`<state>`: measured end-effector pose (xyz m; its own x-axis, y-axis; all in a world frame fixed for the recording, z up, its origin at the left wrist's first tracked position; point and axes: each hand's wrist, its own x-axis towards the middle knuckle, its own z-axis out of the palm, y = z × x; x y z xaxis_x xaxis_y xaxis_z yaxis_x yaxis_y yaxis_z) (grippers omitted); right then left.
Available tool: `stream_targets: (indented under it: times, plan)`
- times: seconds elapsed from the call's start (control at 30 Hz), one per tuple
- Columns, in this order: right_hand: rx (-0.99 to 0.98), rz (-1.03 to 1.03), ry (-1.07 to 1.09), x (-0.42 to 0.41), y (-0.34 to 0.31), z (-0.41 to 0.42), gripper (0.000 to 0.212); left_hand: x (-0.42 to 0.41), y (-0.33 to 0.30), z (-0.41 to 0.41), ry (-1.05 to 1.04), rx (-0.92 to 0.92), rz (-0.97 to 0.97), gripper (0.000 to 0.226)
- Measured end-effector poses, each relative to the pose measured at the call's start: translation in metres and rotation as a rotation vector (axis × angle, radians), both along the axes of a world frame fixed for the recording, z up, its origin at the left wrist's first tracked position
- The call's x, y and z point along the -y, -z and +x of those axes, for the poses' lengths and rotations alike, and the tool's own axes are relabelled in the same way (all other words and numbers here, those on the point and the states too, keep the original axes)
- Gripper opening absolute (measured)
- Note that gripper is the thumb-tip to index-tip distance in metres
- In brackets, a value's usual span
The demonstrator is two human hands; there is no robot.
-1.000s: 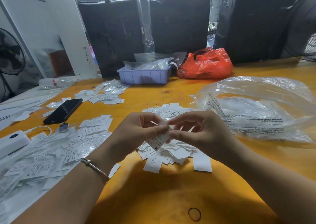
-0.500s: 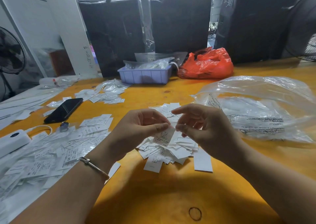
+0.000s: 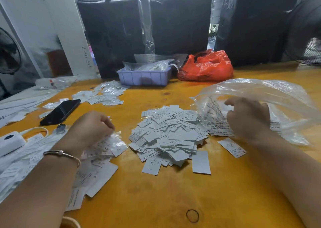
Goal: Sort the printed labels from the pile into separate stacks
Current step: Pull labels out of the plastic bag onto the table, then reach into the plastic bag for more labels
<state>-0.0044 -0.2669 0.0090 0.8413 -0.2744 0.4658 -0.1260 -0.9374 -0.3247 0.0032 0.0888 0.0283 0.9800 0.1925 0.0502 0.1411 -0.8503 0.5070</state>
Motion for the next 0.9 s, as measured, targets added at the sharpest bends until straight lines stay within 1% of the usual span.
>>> stream_targets:
  times: [0.1,0.17,0.23,0.33,0.37,0.4,0.47,0.57,0.67,0.7,0.73,0.8,0.83,0.9]
  plan:
    - [-0.169,-0.092,0.11,0.01,0.006,0.008,0.037,-0.004,-0.002,-0.002,-0.023,-0.031,0.111,0.02]
    - [-0.276,-0.157,0.145,0.012,0.009,0.012,0.043,-0.004,-0.002,-0.002,-0.037,-0.048,0.175,0.022]
    - [-0.298,-0.176,0.164,0.014,0.012,0.015,0.041,-0.001,-0.002,-0.003,-0.059,-0.069,0.245,0.023]
    - [-0.238,-0.178,0.167,0.015,0.012,0.018,0.02,0.001,0.0,-0.004,-0.08,-0.082,0.335,0.019]
    - [-0.214,-0.156,0.16,0.015,0.012,0.018,0.014,0.001,0.001,-0.004,-0.083,-0.073,0.349,0.022]
    - [-0.193,-0.123,0.152,0.015,0.011,0.018,0.011,0.002,0.002,-0.004,-0.084,-0.058,0.354,0.026]
    - [-0.159,-0.068,0.136,0.016,0.01,0.018,0.013,0.003,0.003,-0.002,-0.081,-0.007,0.346,0.031]
    - [-0.072,-0.031,0.107,0.015,0.009,0.016,0.015,0.011,0.004,0.0,-0.047,0.104,0.268,0.029]
    - [0.072,-0.002,0.069,0.011,0.008,0.011,0.016,0.024,0.007,-0.003,0.089,0.219,0.078,0.021]
    - [0.143,0.035,0.04,0.009,0.007,0.01,0.016,0.03,0.008,-0.006,0.148,0.244,0.054,0.018]
    - [0.213,0.117,-0.004,0.006,0.005,0.007,0.016,0.035,0.009,-0.008,0.205,0.263,0.052,0.016]
    - [0.302,0.408,-0.15,-0.003,-0.001,0.0,0.016,0.045,0.011,-0.012,0.318,0.283,0.027,0.014]
    - [0.29,0.589,-0.254,-0.009,-0.004,-0.004,0.015,0.049,0.012,-0.013,0.376,0.281,-0.009,0.013]
    - [0.126,0.952,-0.502,-0.026,-0.011,-0.014,0.01,0.057,0.013,-0.016,0.484,0.248,-0.126,0.018]
